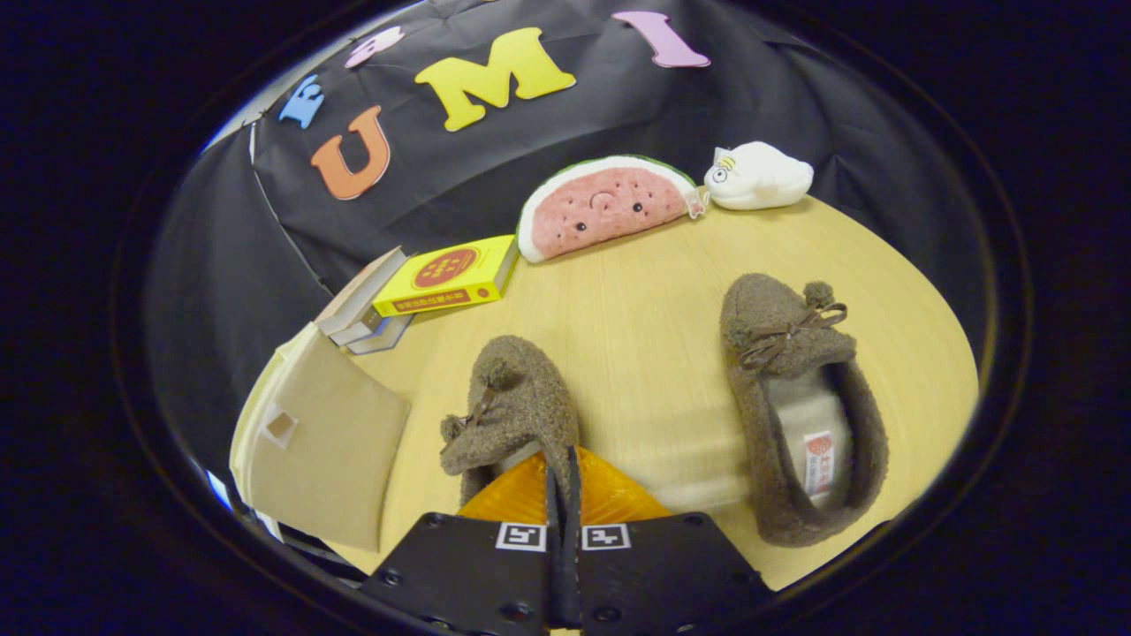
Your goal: Open the storage box then place both shoes into the box .Put the left shoe in first, then the right shoe, with the right side of both shoes facing outward in a uniform manner.
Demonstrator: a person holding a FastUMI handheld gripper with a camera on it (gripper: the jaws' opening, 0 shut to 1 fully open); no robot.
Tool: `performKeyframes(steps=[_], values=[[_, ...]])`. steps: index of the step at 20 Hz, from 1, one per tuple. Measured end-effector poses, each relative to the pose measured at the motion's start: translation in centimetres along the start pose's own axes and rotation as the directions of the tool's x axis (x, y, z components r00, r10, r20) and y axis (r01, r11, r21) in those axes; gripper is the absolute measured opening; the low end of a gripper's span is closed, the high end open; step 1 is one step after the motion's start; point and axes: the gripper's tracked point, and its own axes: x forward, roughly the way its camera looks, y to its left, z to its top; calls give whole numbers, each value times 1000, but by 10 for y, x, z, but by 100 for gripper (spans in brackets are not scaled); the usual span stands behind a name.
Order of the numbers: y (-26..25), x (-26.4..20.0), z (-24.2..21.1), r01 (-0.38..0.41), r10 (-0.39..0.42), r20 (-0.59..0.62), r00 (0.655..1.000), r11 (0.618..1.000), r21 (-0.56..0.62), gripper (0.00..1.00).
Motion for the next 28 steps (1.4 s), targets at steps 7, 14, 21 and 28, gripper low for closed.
performKeyframes(steps=[7,14,21,28], values=[[116,-63,36,-149,145,83,986,988,50,0],[253,-91,56,-262,250,148,957,963,64,0],[347,-41,-2,-280,271,96,958,956,90,0],[353,17,-57,-183,184,17,983,962,203,0]])
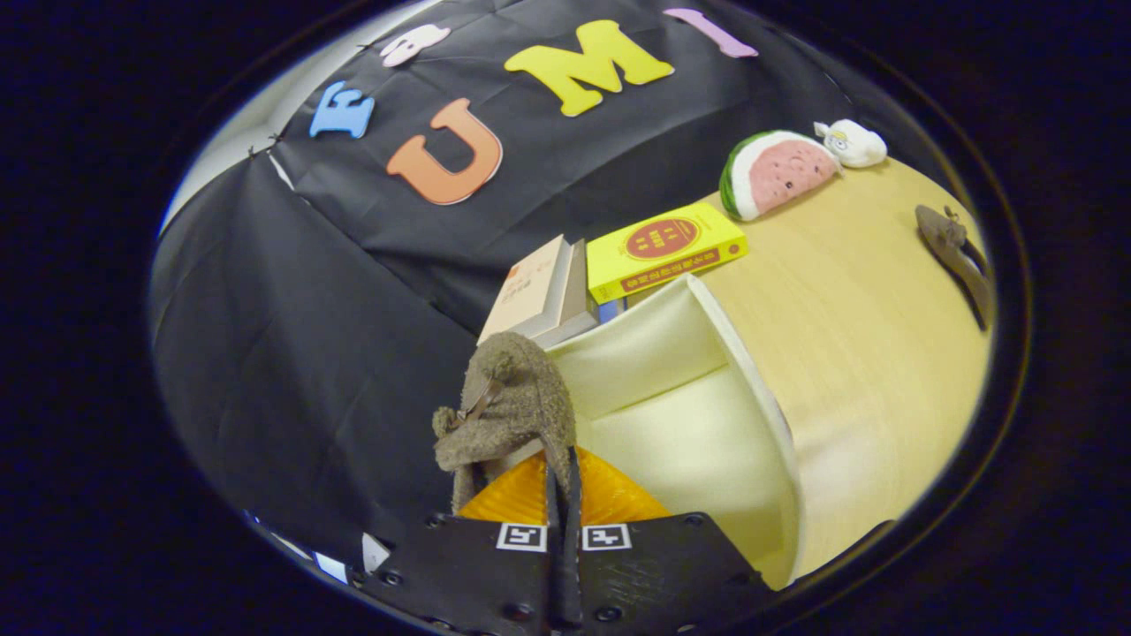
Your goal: Open the storage box then place both shoes into the box .Put the left shoe in first, then the right shoe, with the right side of both shoes facing outward in a uniform manner.
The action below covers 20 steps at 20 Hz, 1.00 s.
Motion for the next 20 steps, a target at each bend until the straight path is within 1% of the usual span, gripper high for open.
performKeyframes(steps=[2,4,6,7,12,14,15,17,20], values=[[-6,2,-1,16,-17,9,1000,999,39,0],[-6,0,2,5,-6,19,1000,998,62,0],[-23,-6,2,41,-43,28,999,996,73,0],[-25,-2,6,46,-48,29,998,995,88,0],[-28,11,-10,51,-46,-36,998,990,134,0],[-19,17,-18,27,-19,-67,998,993,117,2],[-18,17,-18,17,-10,-66,998,995,103,10],[-8,11,-13,-40,42,-41,998,998,48,35],[-5,-3,-14,-91,87,-50,995,994,-63,71]])
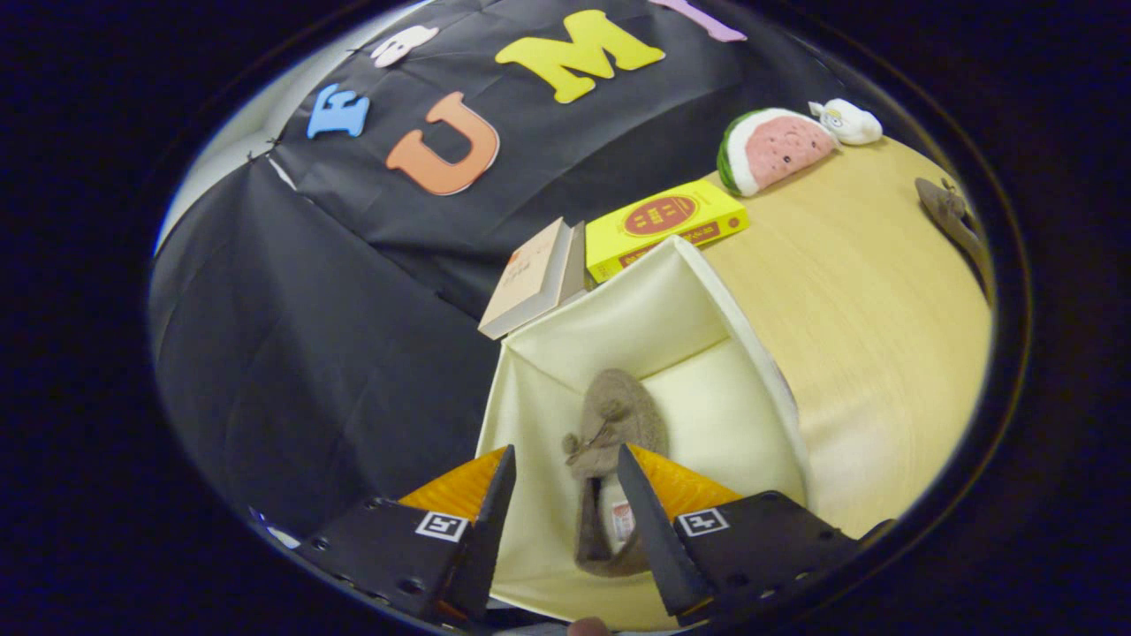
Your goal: Open the storage box then place both shoes into the box .Put the left shoe in first, then the right shoe, with the right side of both shoes facing outward in a uniform manner.
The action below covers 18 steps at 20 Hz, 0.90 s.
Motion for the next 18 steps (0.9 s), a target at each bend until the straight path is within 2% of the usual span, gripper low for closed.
performKeyframes(steps=[4,8,11,13,15,18], values=[[3,-44,3,-73,85,52,995,977,-199,80],[-13,-99,37,-39,125,183,975,910,-414,87],[-48,-150,79,37,125,287,950,865,-501,87],[-85,-186,112,112,98,360,928,846,-521,93],[-133,-218,141,202,47,417,908,821,-534,93],[-209,-256,166,321,-27,466,885,759,-566,93]])
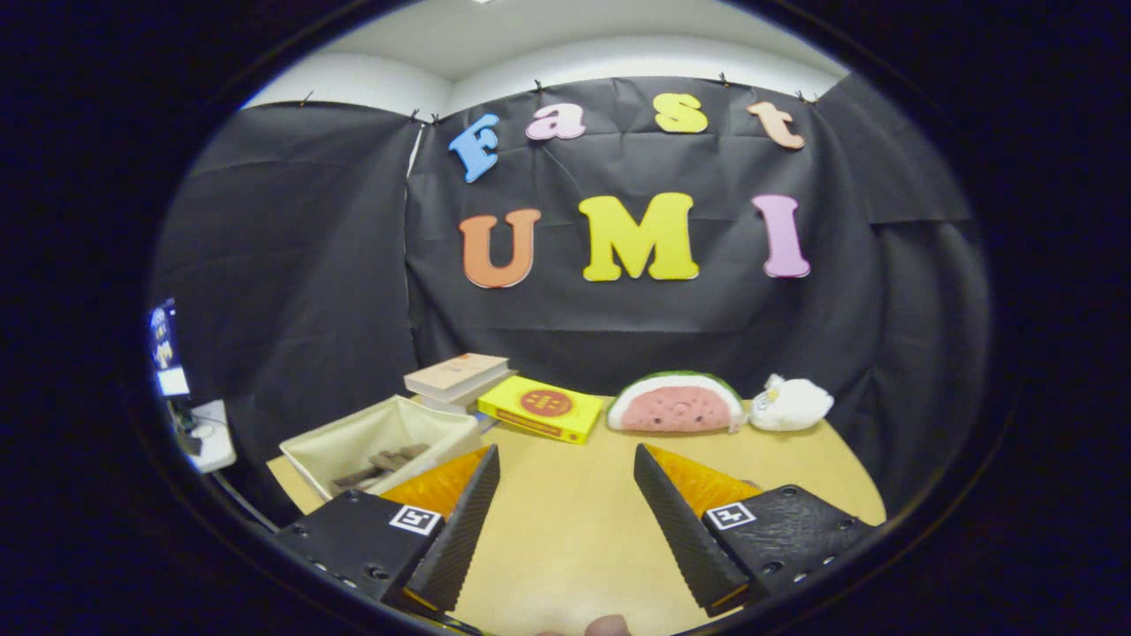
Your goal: Open the storage box then place both shoes into the box .Put the left shoe in first, then the right shoe, with the right side of both shoes facing outward in a uniform manner.
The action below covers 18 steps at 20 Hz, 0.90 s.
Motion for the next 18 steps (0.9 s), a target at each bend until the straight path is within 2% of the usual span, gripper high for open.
performKeyframes(steps=[2,5,9,13,16,18], values=[[-45,-5,-19,40,-41,-37,998,999,-30,94],[-111,-12,-39,116,-116,-92,989,993,-6,96],[-171,-4,-84,203,-186,-238,953,978,49,96],[-191,20,-128,247,-184,-368,911,960,130,96],[-198,34,-155,281,-193,-419,887,946,159,97],[-190,42,-172,284,-169,-456,874,939,196,96]])
